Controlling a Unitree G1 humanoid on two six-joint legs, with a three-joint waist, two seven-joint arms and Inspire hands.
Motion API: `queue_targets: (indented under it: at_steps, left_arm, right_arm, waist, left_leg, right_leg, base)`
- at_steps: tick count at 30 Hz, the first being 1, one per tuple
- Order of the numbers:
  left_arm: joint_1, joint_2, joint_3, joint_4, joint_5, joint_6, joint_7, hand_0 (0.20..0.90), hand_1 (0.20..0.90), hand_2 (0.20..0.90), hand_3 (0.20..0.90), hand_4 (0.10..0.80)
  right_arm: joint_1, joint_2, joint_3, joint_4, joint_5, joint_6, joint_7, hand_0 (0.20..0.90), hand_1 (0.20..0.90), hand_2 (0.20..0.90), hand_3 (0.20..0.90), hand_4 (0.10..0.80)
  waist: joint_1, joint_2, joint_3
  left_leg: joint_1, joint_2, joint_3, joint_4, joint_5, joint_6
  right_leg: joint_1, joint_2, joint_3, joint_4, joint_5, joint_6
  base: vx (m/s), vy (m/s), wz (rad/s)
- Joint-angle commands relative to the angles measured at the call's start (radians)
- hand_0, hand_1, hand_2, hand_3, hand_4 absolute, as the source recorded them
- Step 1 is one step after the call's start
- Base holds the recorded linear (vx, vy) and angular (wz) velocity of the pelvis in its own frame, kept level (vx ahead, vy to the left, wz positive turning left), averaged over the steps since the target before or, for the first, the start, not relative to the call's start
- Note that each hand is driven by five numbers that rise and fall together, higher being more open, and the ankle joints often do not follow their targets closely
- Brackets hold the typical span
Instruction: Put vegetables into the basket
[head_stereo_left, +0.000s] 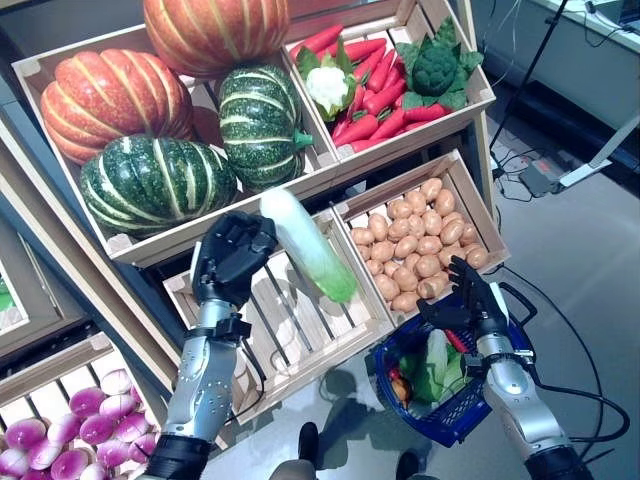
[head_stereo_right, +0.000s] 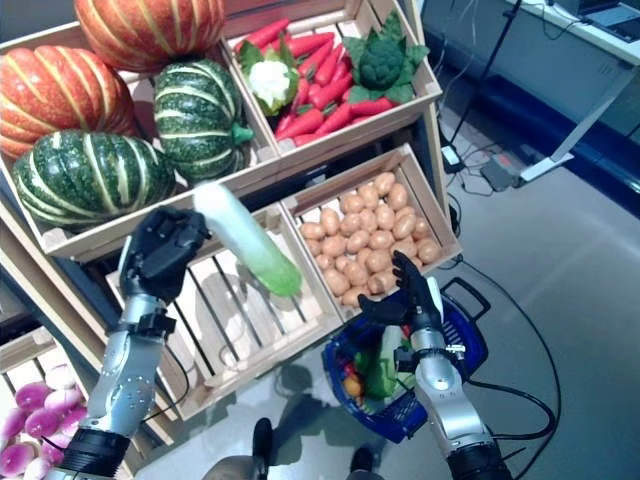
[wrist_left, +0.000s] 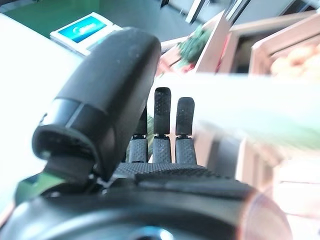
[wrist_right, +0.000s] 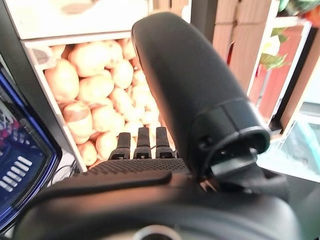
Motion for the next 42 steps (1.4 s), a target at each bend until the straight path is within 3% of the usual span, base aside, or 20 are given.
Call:
queue_targets:
  at_steps: [1,6,8,15,18,22,26,27,28,31,37,42]
  left_arm:
    - [-0.054,-0.001,0.033,-0.031,-0.061,-0.018,-0.061,0.300,0.300,0.300,0.300,0.400]
    - [-0.053,-0.006,0.033,0.002,-0.091,0.004,-0.101,0.300,0.300,0.300,0.300,0.400]
    - [-0.057,-0.007,0.024,0.008,-0.090,0.010,-0.101,0.300,0.300,0.300,0.300,0.400]
    - [-0.072,-0.006,0.005,0.026,-0.081,0.016,-0.085,0.300,0.300,0.300,0.300,0.400]
    - [-0.070,-0.002,0.004,0.028,-0.010,0.027,-0.063,0.300,0.300,0.300,0.300,0.400]
    - [-0.052,0.059,0.002,0.021,0.410,0.057,0.001,0.300,0.300,0.300,0.300,0.400]
    - [-0.007,0.228,0.035,0.018,0.864,0.101,0.015,0.300,0.300,0.300,0.300,0.400]
    - [0.004,0.272,0.051,0.019,0.911,0.103,0.004,0.766,0.766,0.766,0.766,0.711]
    - [0.017,0.305,0.064,0.014,0.940,0.103,0.000,0.900,0.900,0.900,0.900,0.800]
    - [0.024,0.375,0.083,0.011,0.989,0.123,0.004,0.900,0.900,0.900,0.900,0.800]
    - [-0.039,0.410,0.017,0.036,1.081,0.206,0.080,0.900,0.900,0.900,0.900,0.800]
    - [-0.090,0.384,-0.047,0.080,1.054,0.299,0.140,0.900,0.900,0.900,0.900,0.800]
  right_arm:
    - [-0.017,-0.053,-0.010,-0.144,0.087,-0.096,0.180,0.900,0.900,0.900,0.900,0.800]
    - [-0.030,-0.076,0.013,-0.179,0.267,-0.016,0.382,0.900,0.900,0.900,0.900,0.800]
    - [-0.041,-0.077,0.028,-0.179,0.293,-0.001,0.405,0.900,0.900,0.900,0.900,0.800]
    - [-0.095,-0.077,0.051,-0.176,0.316,0.010,0.383,0.900,0.900,0.900,0.900,0.800]
    - [-0.100,-0.068,0.050,-0.181,0.314,0.017,0.356,0.900,0.900,0.900,0.900,0.800]
    - [-0.076,-0.067,0.036,-0.190,0.308,0.028,0.321,0.900,0.900,0.900,0.900,0.800]
    - [-0.019,-0.095,-0.005,-0.212,0.314,0.026,0.284,0.900,0.900,0.900,0.900,0.800]
    - [-0.010,-0.101,-0.014,-0.211,0.322,0.028,0.284,0.900,0.900,0.900,0.900,0.800]
    - [0.000,-0.107,-0.020,-0.212,0.336,0.028,0.279,0.900,0.900,0.900,0.900,0.800]
    - [0.021,-0.107,-0.032,-0.204,0.347,0.027,0.264,0.900,0.900,0.900,0.900,0.800]
    - [-0.002,-0.111,-0.023,-0.169,0.353,-0.048,0.236,0.900,0.900,0.900,0.900,0.800]
    - [-0.046,-0.124,-0.007,-0.145,0.353,-0.086,0.215,0.900,0.900,0.900,0.900,0.800]
  waist:
    - [0.006,-0.020,-0.113]
    - [0.015,-0.033,-0.128]
    - [0.018,-0.036,-0.133]
    - [0.024,-0.037,-0.147]
    - [0.024,-0.035,-0.150]
    - [0.025,-0.031,-0.146]
    - [0.022,-0.021,-0.139]
    - [0.020,-0.017,-0.137]
    - [0.018,-0.014,-0.134]
    - [0.012,-0.004,-0.117]
    - [0.002,0.018,-0.016]
    - [-0.005,0.030,0.075]
  left_leg:
    - [0.032,-0.020,0.007,0.001,-0.089,0.012]
    - [0.038,-0.018,0.003,0.001,-0.094,0.010]
    - [0.039,-0.016,0.004,0.001,-0.095,0.008]
    - [0.043,-0.013,0.005,0.001,-0.095,0.004]
    - [0.046,-0.011,0.006,0.001,-0.097,0.003]
    - [0.049,-0.011,0.006,0.001,-0.097,0.002]
    - [0.044,-0.011,0.009,0.001,-0.098,0.000]
    - [0.042,-0.010,0.012,0.001,-0.097,0.000]
    - [0.040,-0.010,0.014,0.001,-0.096,-0.001]
    - [0.037,-0.009,0.021,0.001,-0.091,0.001]
    - [-0.057,0.001,0.001,0.095,-0.086,0.001]
    - [-0.130,0.008,-0.028,0.178,-0.085,-0.020]
  right_leg:
    - [-0.041,-0.051,-0.009,0.013,0.084,-0.009]
    - [-0.029,-0.054,-0.013,0.001,0.087,-0.004]
    - [-0.027,-0.055,-0.016,-0.002,0.088,-0.004]
    - [-0.020,-0.057,-0.018,-0.009,0.091,-0.002]
    - [-0.018,-0.057,-0.017,-0.009,0.090,-0.002]
    - [-0.018,-0.058,-0.011,-0.005,0.086,0.000]
    - [-0.024,-0.058,-0.007,-0.003,0.080,0.004]
    - [-0.026,-0.058,-0.006,-0.003,0.078,0.005]
    - [-0.030,-0.057,-0.002,0.000,0.076,0.005]
    - [-0.047,-0.059,0.006,0.024,0.060,0.004]
    - [-0.149,-0.056,0.033,0.168,0.006,-0.022]
    - [-0.194,-0.043,0.044,0.225,-0.024,-0.048]
  base:
    - [0.038,-0.017,-0.03]
    - [0.000,0.000,0.00]
    - [0.003,-0.012,0.02]
    - [0.014,-0.005,0.05]
    - [0.000,0.000,0.00]
    - [0.015,0.004,0.00]
    - [0.000,0.000,0.00]
    - [0.000,0.000,0.00]
    - [0.000,0.000,0.00]
    - [-0.014,-0.005,0.00]
    - [-0.196,-0.047,-0.03]
    - [-0.213,-0.077,0.02]
